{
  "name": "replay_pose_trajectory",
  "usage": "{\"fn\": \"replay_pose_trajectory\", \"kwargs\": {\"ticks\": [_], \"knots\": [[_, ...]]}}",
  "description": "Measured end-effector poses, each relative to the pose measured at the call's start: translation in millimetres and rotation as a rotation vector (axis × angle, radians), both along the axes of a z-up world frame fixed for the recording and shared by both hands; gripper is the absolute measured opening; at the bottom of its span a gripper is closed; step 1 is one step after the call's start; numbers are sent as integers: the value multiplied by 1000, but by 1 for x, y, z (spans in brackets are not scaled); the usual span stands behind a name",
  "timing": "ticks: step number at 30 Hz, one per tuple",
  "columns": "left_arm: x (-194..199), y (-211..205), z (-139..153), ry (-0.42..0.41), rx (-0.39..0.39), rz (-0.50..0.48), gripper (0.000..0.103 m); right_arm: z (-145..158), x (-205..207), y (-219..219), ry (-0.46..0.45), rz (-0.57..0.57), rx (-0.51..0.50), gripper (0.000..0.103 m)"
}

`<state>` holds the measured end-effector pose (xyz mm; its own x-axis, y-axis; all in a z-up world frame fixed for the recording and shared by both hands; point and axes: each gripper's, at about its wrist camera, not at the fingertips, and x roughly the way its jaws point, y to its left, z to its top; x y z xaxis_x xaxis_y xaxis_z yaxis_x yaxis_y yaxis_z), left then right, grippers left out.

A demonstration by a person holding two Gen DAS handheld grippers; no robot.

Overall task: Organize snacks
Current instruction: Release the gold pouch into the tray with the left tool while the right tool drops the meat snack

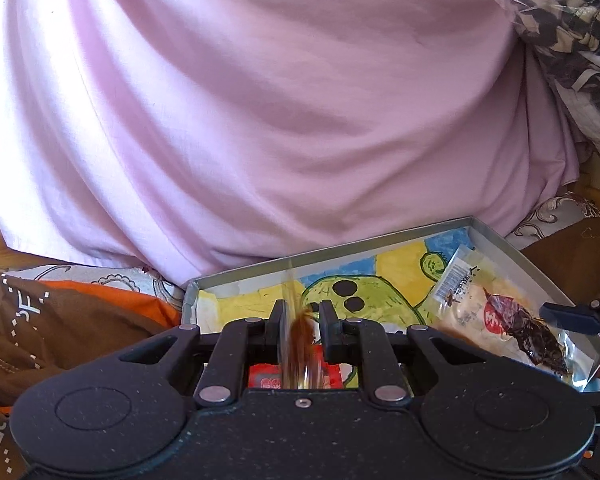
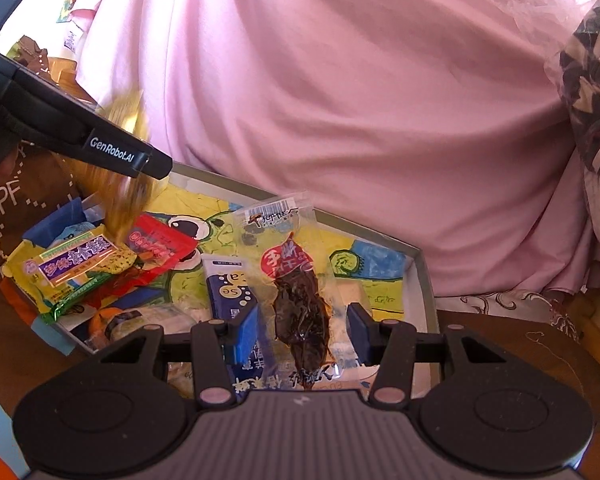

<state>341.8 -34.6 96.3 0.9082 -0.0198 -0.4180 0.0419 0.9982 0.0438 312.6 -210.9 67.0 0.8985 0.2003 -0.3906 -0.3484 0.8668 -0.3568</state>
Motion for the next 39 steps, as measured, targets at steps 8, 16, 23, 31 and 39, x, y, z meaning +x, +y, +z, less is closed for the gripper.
{"fn": "replay_pose_trajectory", "kwargs": {"ticks": [8, 16, 23, 31, 39], "knots": [[2, -6, 2, -4, -3, -13, 18, -2, 2, 2, 5, -5, -4, 52], [1, 0, 2, 23, -58, 35, 33, -1, 7, 2, 33, -27, 8, 63], [-11, 6, 9, -4, -82, 64, 83, 10, -2, -5, 8, -40, 47, 79], [-22, 16, 23, -24, -139, 115, 95, 33, -16, -5, -41, -35, 81, 90], [-41, 24, 36, -38, -163, 131, 101, 53, -26, -8, -71, -64, 130, 101]]}}
